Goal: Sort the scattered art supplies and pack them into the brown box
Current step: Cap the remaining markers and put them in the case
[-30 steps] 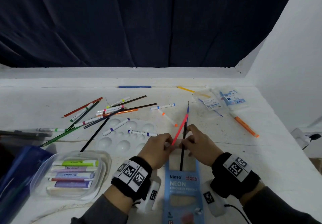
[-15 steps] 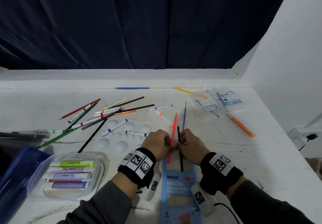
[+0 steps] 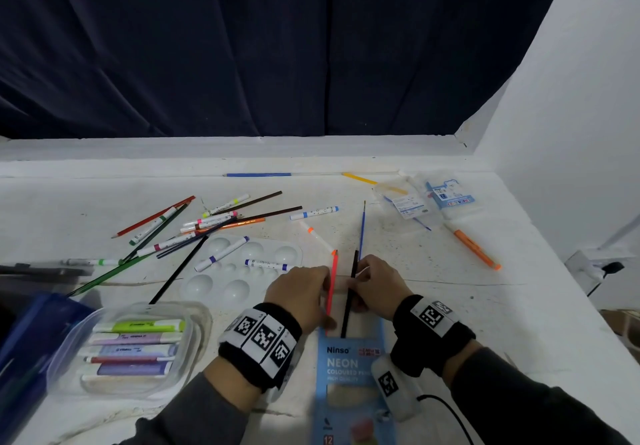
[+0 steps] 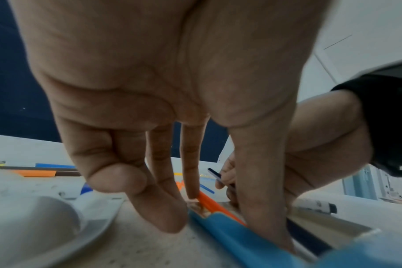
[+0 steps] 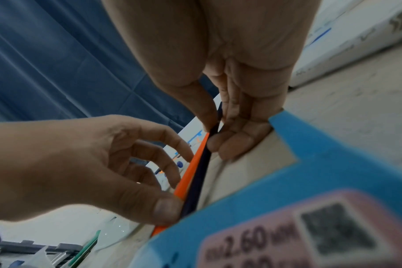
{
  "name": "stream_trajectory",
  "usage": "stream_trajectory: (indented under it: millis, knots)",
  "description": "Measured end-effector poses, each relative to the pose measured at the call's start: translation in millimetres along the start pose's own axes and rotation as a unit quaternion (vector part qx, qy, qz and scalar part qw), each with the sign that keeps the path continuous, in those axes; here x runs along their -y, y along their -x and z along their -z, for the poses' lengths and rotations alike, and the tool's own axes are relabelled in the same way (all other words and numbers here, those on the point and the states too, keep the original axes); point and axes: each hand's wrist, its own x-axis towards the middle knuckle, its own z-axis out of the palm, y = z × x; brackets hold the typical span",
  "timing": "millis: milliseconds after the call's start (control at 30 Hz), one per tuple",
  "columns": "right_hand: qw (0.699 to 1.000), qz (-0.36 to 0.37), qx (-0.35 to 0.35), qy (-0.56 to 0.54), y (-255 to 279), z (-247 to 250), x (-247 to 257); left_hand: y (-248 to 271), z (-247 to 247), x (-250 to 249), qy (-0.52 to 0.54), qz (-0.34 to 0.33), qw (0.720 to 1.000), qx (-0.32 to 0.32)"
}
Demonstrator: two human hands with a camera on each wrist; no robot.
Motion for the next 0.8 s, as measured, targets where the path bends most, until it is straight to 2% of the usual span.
stream_trajectory:
  millis: [233, 433, 500, 633, 800]
  knots:
    - [1.0, 0.004, 0.003, -0.023, 5, -3, 0, 24, -12, 6, -0.071, -0.074, 0.995, -0.008]
    - [0.993, 0.088, 0.018, 0.071, 16, -1, 4, 39, -12, 10, -0.107, -0.109, 0.988, -0.003]
    - [0.981, 0.131, 0.031, 0.142, 24, -1, 8, 42, -11, 13, -0.107, -0.12, 0.987, -0.002]
    - [0.932, 0.19, 0.054, 0.304, 39, -5, 17, 45, -10, 15, -0.113, -0.121, 0.986, -0.003]
    - [0.894, 0.237, 0.066, 0.374, 51, -10, 18, 44, -10, 15, -0.122, -0.11, 0.986, -0.007]
